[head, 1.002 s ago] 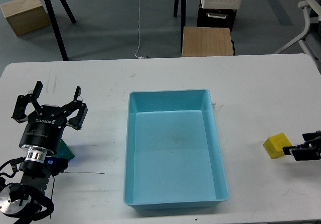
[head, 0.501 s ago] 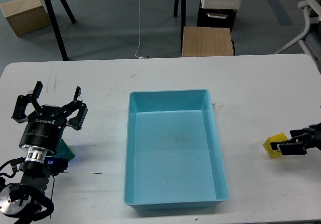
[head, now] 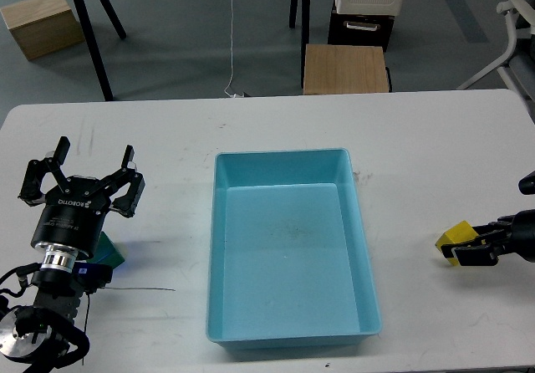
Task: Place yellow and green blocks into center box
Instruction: 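Lift the yellow cube with the right gripper toward the tray, then lower the yellow cube into the tray and open the right gripper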
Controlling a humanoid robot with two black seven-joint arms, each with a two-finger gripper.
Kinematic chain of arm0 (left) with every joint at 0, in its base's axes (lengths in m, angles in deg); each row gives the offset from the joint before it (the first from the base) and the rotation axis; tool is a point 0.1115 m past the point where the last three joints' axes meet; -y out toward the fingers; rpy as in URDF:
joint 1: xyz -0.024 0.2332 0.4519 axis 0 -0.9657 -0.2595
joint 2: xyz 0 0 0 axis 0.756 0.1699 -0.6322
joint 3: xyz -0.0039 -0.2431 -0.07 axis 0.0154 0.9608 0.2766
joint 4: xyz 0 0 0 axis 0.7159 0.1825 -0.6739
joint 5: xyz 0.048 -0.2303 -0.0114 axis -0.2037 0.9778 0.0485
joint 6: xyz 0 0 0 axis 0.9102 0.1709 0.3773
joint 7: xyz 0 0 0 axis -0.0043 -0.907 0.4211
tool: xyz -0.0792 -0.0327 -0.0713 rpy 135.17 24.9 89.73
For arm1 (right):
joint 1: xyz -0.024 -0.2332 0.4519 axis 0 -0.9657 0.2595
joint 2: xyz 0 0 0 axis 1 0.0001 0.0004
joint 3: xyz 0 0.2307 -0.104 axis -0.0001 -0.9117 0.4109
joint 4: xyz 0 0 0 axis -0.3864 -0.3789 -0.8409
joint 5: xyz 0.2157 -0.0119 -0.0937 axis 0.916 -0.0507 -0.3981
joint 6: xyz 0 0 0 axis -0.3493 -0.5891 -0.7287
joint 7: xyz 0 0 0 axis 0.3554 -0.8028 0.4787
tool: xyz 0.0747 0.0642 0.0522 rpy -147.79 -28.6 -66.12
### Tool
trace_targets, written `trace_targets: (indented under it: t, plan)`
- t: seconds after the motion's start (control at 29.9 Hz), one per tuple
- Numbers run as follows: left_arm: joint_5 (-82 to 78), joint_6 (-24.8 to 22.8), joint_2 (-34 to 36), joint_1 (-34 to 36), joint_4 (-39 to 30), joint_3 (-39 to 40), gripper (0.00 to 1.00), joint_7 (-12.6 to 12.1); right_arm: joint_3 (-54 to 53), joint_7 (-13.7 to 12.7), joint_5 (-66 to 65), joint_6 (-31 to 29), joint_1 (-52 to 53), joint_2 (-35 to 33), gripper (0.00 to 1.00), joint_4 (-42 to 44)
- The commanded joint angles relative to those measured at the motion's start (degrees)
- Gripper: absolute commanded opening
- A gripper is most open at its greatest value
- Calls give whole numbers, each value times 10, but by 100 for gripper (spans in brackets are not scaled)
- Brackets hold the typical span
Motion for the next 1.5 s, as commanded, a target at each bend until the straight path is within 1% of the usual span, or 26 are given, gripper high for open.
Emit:
trace_targets:
  t: [0.0, 0.17, 0.27, 0.37, 0.5, 0.67, 0.7, 0.84, 0.97, 1.14, 1.34, 1.47]
  plan:
    - [0, -1, 0, -1, 5, 0, 100, 0, 2, 0, 0, 0, 8, 3, 47, 12]
    - [0, -1, 0, -1, 6, 0, 100, 0, 2, 0, 1, 0, 18, 0, 21, 14]
    - [0, -1, 0, -2, 6, 0, 100, 0, 3, 0, 0, 0, 68, -5, 11, 13]
    - [0, -1, 0, -2, 6, 0, 100, 0, 17, 0, -3, 0, 126, -27, 3, 11]
    - [1, -1, 1, -2, 6, 0, 100, 0, 66, 0, -24, 0, 236, -37, 0, 8]
    - [1, -1, 1, -2, 6, 0, 100, 0, 146, 0, -48, 0, 362, -33, 0, -13]
    - [0, -1, 1, -2, 6, 0, 100, 0, 164, 0, -53, 7, 382, -30, 0, -20]
    - [1, -1, 1, -2, 6, 2, 100, 0, 256, 0, -60, 51, 471, -2, 0, -47]
    - [1, -1, 1, -2, 6, 11, 100, 0, 326, 0, -60, 57, 538, 37, 0, -83]
    - [1, -1, 1, -2, 6, 11, 100, 0, 359, 0, -54, 57, 575, 88, 0, -110]
    - [1, -1, 1, -3, 6, 11, 100, 0, 384, 0, -31, 57, 574, 171, 0, -106]
    - [1, -1, 2, -3, 5, 17, 100, 0, 415, 0, -26, 57, 561, 224, 0, -84]
